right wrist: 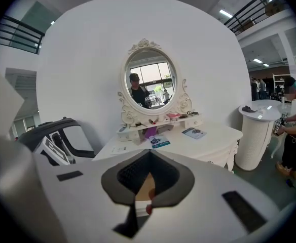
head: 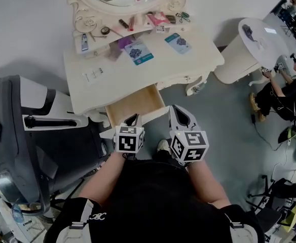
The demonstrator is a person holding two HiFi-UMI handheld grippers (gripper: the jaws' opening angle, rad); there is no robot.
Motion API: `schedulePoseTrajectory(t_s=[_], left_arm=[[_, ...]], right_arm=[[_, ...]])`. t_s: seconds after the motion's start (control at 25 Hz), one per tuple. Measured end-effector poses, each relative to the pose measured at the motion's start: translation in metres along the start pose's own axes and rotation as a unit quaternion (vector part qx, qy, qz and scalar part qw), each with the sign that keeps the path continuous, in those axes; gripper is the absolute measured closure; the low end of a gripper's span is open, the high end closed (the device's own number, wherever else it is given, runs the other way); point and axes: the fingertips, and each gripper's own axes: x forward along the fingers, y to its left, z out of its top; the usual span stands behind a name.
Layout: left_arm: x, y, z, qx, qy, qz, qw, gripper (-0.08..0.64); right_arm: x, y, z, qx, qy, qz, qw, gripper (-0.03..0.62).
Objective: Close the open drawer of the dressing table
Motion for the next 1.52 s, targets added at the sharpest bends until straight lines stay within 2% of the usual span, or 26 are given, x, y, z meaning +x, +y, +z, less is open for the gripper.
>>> schedulePoseTrajectory(t_s=[0.28, 0.4, 0.52, 0.72, 0.84, 1.04, 1.32, 1.52], left_arm=[[0.016, -0.008, -0.044, -0.025, 0.048, 0.020, 0.9984, 0.545], [0.023, -0.015, -0.060, -0.041, 0.059, 0.007, 0.9974, 0.506], [0.031, -0.018, -0.080, -0.050, 0.072, 0.015, 0.9961, 0.478], [0.043, -0.012, -0.117, -0.071, 0.096, 0.060, 0.9910, 0.468], [0.051, -0.002, -0.141, -0.092, 0.114, 0.100, 0.9841, 0.467], [0.064, 0.018, -0.163, -0.118, 0.118, 0.160, 0.9729, 0.468], [0.082, 0.024, -0.171, -0.142, 0.122, 0.191, 0.9635, 0.469], [0.086, 0.033, -0.166, -0.143, 0.121, 0.201, 0.9615, 0.483]], right_arm=[[0.009, -0.011, -0.018, 0.008, 0.033, 0.031, 0.999, 0.583], [0.012, -0.017, -0.027, 0.005, 0.053, 0.047, 0.997, 0.583], [0.015, -0.021, -0.031, -0.006, 0.065, 0.064, 0.996, 0.583], [0.019, -0.030, -0.043, -0.019, 0.088, 0.087, 0.992, 0.583], [0.021, -0.033, -0.049, -0.030, 0.100, 0.103, 0.989, 0.583], [0.020, -0.039, -0.053, -0.052, 0.108, 0.119, 0.986, 0.583], [0.023, -0.058, -0.058, -0.073, 0.122, 0.126, 0.982, 0.583], [0.025, -0.063, -0.066, -0.065, 0.131, 0.128, 0.981, 0.583]])
